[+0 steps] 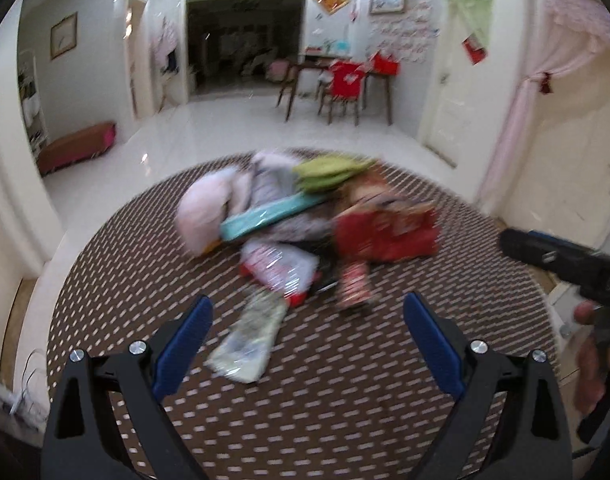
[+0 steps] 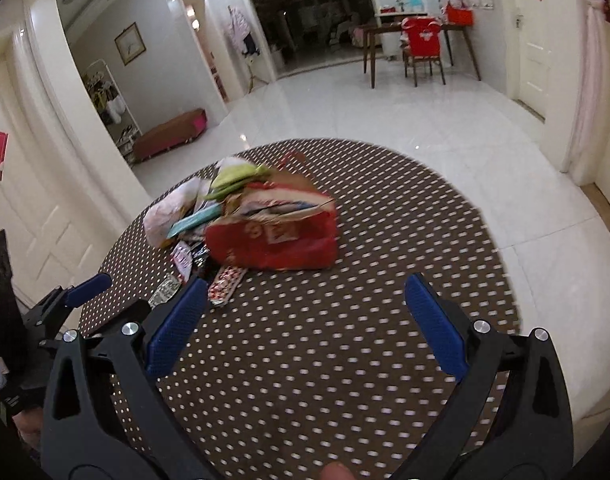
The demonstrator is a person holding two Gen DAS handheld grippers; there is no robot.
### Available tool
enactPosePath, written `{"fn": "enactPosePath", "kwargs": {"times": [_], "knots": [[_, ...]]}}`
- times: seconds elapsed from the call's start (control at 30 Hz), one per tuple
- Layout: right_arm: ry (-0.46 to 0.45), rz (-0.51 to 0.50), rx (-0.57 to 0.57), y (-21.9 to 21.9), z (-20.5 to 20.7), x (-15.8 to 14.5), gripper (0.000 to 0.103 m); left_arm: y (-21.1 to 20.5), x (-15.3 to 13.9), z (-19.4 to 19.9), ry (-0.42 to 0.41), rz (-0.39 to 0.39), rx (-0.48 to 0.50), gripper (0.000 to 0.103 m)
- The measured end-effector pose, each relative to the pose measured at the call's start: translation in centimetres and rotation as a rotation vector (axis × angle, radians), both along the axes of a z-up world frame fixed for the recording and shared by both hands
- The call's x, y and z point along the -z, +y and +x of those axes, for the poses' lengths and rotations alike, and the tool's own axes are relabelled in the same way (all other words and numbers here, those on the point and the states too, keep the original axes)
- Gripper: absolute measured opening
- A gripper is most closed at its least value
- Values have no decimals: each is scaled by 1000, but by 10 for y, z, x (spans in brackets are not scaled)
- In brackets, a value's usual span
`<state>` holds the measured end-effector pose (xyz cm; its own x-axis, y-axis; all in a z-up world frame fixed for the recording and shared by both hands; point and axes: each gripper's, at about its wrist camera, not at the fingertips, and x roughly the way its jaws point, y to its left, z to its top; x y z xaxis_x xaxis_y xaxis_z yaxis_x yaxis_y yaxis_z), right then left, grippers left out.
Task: Collect trash
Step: 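Move both tools back over the trash on the table, then grasp the clear wrapper with the left gripper while the right gripper grasps the red-white wrapper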
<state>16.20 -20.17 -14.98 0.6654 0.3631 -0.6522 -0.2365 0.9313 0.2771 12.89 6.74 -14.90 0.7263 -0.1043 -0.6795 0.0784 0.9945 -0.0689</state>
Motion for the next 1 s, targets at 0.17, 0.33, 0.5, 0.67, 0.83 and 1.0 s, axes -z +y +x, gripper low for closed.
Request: {"fn": "enactPosePath", "kwargs": {"times": [0.17, 0.33, 0.5, 0.67, 0.83, 1.0], "knots": [[55, -21, -31, 24, 4, 20, 97, 20, 29, 17, 100, 53, 3, 94], [76, -34, -56, 42, 9, 31, 94, 23, 46, 36, 168, 79, 31, 92], [105, -62, -90, 62, 21, 42, 73, 27, 43, 45, 153, 83, 48, 55], [134, -83, -110, 87, 33, 52, 61, 34, 39, 43, 141, 43, 42, 18], [124, -142, -112, 110, 40, 59, 42, 48, 39, 26, 135, -19, 1, 16], [88, -210, -143, 131, 34, 61, 25, 61, 36, 13, 124, -60, -26, 16]]}}
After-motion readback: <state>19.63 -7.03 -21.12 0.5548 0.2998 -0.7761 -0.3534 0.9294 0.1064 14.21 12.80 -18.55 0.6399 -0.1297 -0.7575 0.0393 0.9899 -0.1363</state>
